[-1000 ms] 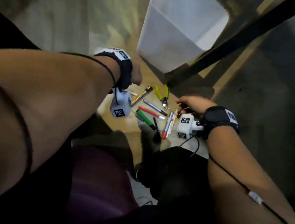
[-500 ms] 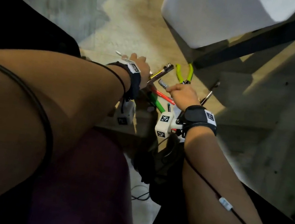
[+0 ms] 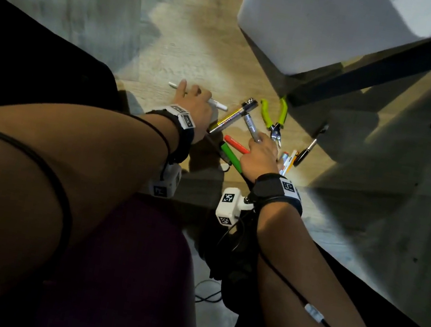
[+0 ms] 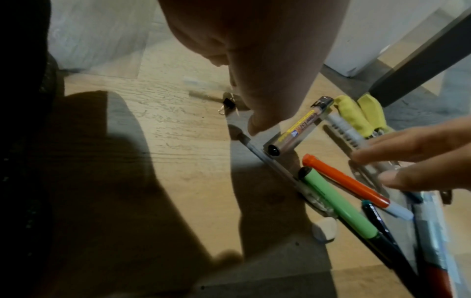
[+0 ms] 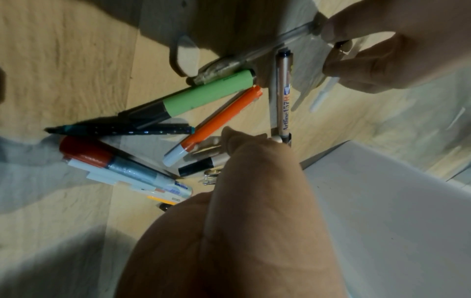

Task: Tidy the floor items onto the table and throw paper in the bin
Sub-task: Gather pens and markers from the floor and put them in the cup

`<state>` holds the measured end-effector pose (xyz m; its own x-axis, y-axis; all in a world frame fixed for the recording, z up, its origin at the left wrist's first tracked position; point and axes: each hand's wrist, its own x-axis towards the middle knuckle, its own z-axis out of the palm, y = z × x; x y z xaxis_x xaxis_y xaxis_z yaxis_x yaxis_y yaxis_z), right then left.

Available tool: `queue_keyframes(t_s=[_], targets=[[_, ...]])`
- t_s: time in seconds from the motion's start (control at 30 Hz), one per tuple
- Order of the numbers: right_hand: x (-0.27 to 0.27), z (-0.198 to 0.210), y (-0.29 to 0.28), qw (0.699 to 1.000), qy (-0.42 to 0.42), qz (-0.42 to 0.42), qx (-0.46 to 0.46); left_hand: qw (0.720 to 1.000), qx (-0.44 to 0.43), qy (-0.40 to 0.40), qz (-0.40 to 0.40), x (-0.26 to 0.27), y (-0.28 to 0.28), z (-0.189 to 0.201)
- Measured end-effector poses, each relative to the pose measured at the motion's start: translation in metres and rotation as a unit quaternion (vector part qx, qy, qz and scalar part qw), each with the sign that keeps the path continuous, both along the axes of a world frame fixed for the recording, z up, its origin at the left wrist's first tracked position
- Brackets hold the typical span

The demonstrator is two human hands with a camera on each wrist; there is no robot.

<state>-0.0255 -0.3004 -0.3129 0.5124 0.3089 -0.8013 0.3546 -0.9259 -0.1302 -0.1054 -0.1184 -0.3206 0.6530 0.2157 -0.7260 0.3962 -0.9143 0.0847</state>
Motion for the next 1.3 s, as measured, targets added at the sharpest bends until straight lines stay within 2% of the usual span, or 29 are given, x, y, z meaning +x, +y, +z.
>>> queue_keyframes(t_s=[0.13,0.3,0.4,0.47,0.6,0.73,0.87,1.03,1.17,1.23,1.3], targets=[[0.003,0.007,-0.001,0.997,-0.038,-0.011,0.066,0.999,-0.020,-0.036,0.029,0.001,0.006,0.017],[0.009,0.038,0.003,0.973,-0.097,-0.149,0.147,0.985,-0.050,-0.087,0.140,0.005,0.015,0.046],[0.013,0.069,0.011,0.943,-0.029,-0.266,0.197,0.953,-0.124,-0.135,0.241,0.014,0.024,0.081],[0.020,0.099,0.018,0.925,0.014,-0.303,0.229,0.937,-0.158,-0.161,0.265,0.022,0.028,0.112],[0.033,0.179,0.030,0.928,0.031,-0.236,0.286,0.945,-0.187,-0.192,0.187,0.038,0.043,0.192],[0.025,0.282,0.046,0.925,0.009,-0.176,0.336,0.954,-0.169,-0.224,0.107,0.042,0.064,0.296],[0.003,0.381,0.047,0.921,-0.030,-0.106,0.373,0.940,-0.162,-0.298,0.029,0.030,0.068,0.400],[-0.018,0.499,0.036,0.906,-0.084,-0.026,0.413,0.926,-0.175,-0.331,-0.048,-0.001,0.071,0.519],[-0.031,0.591,0.015,0.894,-0.103,0.032,0.435,0.921,-0.173,-0.323,-0.130,-0.031,0.071,0.609],[-0.034,0.630,0.004,0.883,-0.114,0.038,0.454,0.917,-0.214,-0.308,-0.133,-0.043,0.071,0.659],[-0.036,0.661,-0.007,0.861,-0.135,0.036,0.489,0.894,-0.268,-0.334,-0.129,-0.048,0.072,0.711]])
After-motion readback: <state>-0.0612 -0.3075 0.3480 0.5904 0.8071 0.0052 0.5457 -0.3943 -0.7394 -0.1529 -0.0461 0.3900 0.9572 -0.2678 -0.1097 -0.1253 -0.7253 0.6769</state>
